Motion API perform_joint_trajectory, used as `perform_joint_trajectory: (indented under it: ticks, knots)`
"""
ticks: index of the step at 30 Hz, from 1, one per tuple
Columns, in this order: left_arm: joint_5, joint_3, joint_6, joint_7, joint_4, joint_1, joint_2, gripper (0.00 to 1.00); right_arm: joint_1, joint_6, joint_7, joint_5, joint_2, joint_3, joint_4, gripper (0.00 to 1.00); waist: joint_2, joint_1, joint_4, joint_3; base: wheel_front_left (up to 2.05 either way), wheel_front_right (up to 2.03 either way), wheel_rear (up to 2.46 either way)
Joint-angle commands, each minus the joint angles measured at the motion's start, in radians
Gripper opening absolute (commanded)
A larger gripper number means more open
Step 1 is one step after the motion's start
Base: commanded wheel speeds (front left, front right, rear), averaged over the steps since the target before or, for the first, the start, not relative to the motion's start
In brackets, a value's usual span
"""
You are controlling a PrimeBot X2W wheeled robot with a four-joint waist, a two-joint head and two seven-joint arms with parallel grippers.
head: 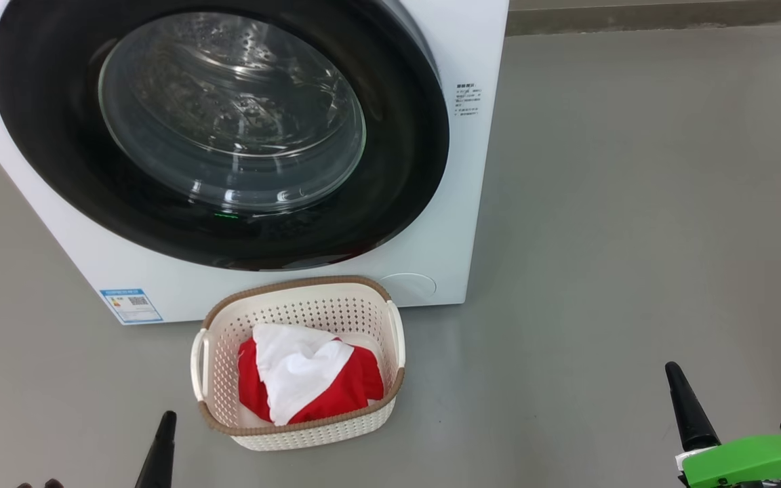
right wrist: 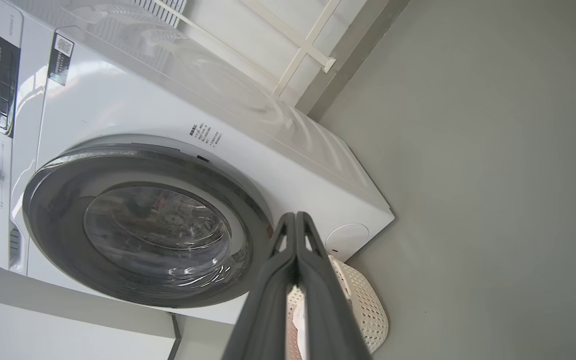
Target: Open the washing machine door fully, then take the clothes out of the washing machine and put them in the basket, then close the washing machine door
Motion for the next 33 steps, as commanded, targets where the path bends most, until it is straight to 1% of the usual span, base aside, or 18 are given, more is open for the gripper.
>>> perform_joint_trajectory:
  ticks: [1, 33]
  knots:
    - [-0.031, 0.028, -0.004, 0.009, -0.017, -0.05, 0.009, 0.0, -0.048, -0.001, 0.009, 0.034, -0.02, 0.006, -0.028, 0.0, 0.0, -0.0001, -0.001, -0.001, 0.0, 0.0, 0.0]
    - [-0.348, 0.061, -0.006, 0.102, 0.008, -0.115, -0.015, 0.0, -0.114, -0.001, 0.105, 0.366, -0.025, -0.005, -0.034, 0.0, 0.0, -0.0001, -0.011, -0.009, 0.0, 0.0, 0.0]
